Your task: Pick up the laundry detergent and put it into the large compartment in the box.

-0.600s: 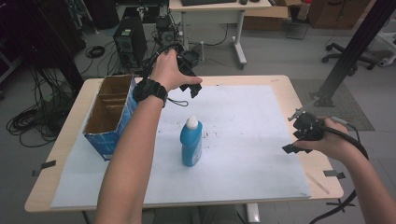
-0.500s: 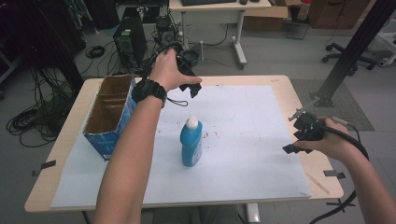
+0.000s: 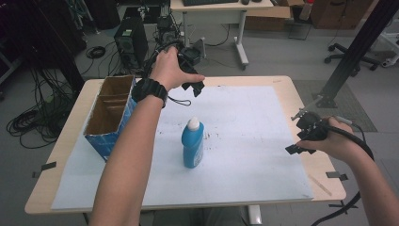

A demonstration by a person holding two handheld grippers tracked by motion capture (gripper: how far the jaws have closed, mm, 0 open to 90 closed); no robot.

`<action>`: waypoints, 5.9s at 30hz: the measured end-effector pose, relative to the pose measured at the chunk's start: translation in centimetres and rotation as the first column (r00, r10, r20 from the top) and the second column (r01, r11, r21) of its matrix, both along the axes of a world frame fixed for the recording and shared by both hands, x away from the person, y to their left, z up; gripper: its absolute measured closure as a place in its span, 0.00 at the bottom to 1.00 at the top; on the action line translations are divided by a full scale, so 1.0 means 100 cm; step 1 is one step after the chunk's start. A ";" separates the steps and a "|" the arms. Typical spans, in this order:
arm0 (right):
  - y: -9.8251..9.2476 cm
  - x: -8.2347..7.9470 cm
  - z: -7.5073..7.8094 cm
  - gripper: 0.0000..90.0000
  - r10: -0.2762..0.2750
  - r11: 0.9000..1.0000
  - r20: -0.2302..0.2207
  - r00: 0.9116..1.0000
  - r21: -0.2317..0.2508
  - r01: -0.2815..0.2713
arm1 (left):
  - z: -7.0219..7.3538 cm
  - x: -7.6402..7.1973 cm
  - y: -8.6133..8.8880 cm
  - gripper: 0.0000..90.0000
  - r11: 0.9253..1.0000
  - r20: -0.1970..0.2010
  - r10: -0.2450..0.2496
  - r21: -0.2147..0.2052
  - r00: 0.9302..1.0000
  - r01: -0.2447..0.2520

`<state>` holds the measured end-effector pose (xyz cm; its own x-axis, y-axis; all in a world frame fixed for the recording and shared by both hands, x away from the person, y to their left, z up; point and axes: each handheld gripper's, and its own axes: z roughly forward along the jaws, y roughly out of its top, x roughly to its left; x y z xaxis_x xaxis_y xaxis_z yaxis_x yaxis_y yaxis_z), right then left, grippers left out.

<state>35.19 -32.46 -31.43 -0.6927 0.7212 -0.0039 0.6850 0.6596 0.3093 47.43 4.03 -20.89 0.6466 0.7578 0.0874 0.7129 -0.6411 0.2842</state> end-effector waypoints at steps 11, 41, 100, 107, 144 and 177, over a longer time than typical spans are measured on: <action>0.011 -0.004 0.009 0.25 0.012 1.000 0.003 1.000 -0.007 -0.012 | 0.014 -0.009 0.000 0.10 0.996 0.007 0.078 -0.034 0.997 -0.078; 0.000 -0.019 0.020 0.25 -0.028 1.000 0.018 0.999 -0.006 0.028 | 0.033 -0.059 -0.010 0.09 0.983 -0.043 0.167 -0.068 0.985 -0.170; -0.005 -0.049 0.027 0.25 -0.039 0.999 0.050 0.998 -0.004 0.039 | -0.026 -0.109 -0.027 0.07 0.979 -0.135 0.200 -0.013 0.970 -0.203; -0.009 -0.050 0.024 0.25 -0.042 0.999 0.047 0.998 0.000 0.042 | -0.034 -0.106 -0.028 0.07 0.977 -0.141 0.213 0.002 0.967 -0.215; -0.012 -0.050 0.018 0.24 -0.040 0.999 0.038 0.998 0.009 0.040 | -0.074 -0.097 -0.035 0.09 0.965 -0.170 0.262 0.074 0.950 -0.253; -0.018 -0.050 0.013 0.24 -0.043 0.999 0.028 0.999 0.016 0.042 | -0.087 -0.092 -0.039 0.26 0.950 -0.177 0.309 0.106 0.934 -0.294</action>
<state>30.19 -34.21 -30.14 -0.6611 0.7502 -0.0119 0.7031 0.6250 0.3393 38.27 0.17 -29.63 0.3987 0.9156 0.0515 0.9119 -0.4018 0.0841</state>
